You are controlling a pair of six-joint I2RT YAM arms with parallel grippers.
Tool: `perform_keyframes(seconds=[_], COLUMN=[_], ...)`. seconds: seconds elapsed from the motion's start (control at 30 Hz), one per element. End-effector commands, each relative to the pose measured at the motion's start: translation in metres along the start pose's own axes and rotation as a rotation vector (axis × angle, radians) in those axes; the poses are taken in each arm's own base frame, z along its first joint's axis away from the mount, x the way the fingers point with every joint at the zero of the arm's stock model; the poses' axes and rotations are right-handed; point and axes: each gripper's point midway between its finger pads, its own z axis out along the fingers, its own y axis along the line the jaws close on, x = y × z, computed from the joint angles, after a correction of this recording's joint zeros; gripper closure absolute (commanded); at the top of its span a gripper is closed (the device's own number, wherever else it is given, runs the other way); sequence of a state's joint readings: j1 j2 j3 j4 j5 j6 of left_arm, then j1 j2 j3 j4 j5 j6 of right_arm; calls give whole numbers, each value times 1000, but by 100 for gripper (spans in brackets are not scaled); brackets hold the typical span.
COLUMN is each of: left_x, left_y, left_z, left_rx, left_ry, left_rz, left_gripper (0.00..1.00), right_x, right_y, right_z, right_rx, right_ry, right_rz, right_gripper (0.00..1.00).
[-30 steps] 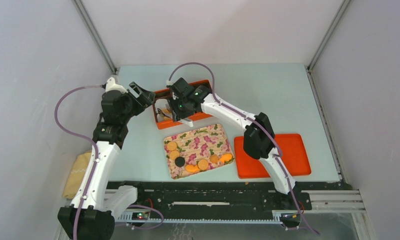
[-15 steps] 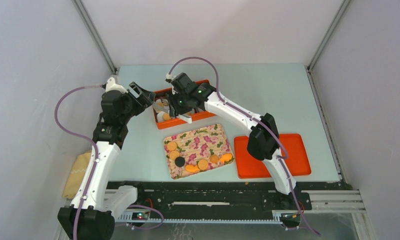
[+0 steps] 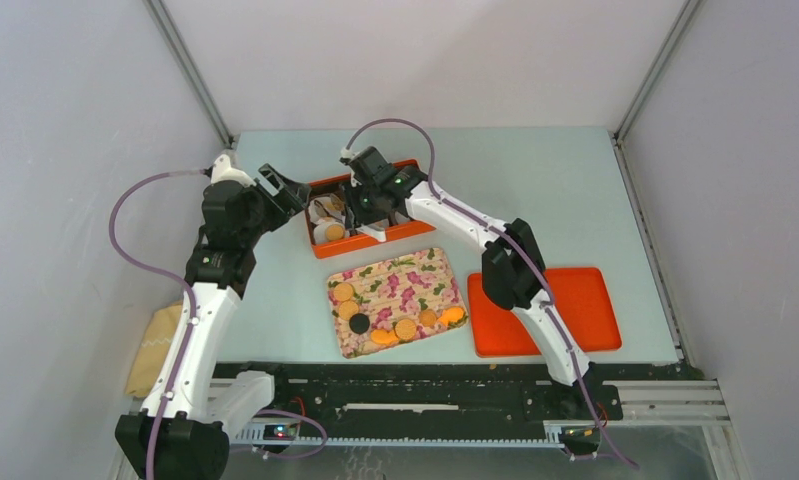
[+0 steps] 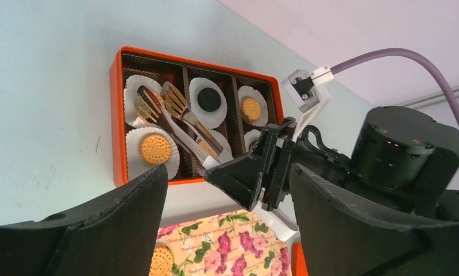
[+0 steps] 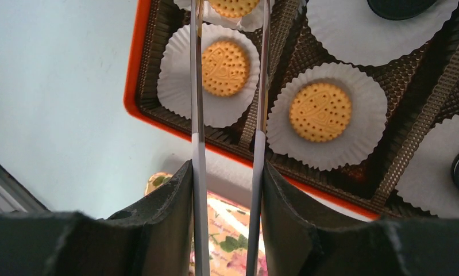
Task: Pack the cookies
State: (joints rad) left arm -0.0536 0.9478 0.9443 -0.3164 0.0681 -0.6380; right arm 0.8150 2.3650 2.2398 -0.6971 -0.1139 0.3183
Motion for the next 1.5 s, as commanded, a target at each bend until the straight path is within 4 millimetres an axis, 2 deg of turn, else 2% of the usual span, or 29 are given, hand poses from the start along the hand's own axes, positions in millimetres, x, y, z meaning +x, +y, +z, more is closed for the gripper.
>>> perform_keyframes(seconds=[0.0,0.1,0.33,0.47,0.53,0.63,0.73,0.87,0.97,1.1,1.17,1.2,1.3,1.33,1.4,1.47], left_x=[-1,0,0,1,2,3,4,4,4,2,-1,-3,-8,-9,-9,-5], left_y=[0,0,-1,-1,0,0,-1,-3,-4,-5,-7,-7,-6,-7,-8,-8], left_z=[-3,-2,-2,-1,-1,0,1,0,0,-2,-5,-6,-9,-9,-9,-6], left_rx=[23,23,30,31,30,31,37,48,51,58,62,60,51,50,59,66], left_ry=[-13,-11,-8,-3,-1,6,9,10,7,2,-13,-22,-47,-50,-49,-41], left_rz=[28,29,26,23,25,26,26,25,25,24,28,30,34,32,26,18], left_gripper=[18,18,18,18,18,18,18,17,17,17,17,17,17,17,17,18], right_x=[-36,-37,-45,-38,-32,-28,-30,-36,-42,-51,-62,-73,-83,-85,-88,-89], right_y=[11,10,16,13,11,11,14,17,15,16,17,21,21,19,11,-5], right_z=[-4,-2,-11,-4,1,5,4,0,-8,-33,-56,-75,-111,-123,-145,-165], right_rx=[-61,-70,-84,-79,-75,-76,-91,-94,-81,-75,-78,-89,-81,-67,-38,23], right_ry=[-114,-126,-165,-135,-114,-104,-111,-133,-153,-216,-277,-319,-372,-392,-440,-485], right_rz=[-14,-12,-15,-8,-6,-5,-4,-10,-10,-18,-22,-25,-23,-21,-21,0], right_gripper=[66,66,67,64,61,50,44,40,43,49,53,58,74,81,88,99])
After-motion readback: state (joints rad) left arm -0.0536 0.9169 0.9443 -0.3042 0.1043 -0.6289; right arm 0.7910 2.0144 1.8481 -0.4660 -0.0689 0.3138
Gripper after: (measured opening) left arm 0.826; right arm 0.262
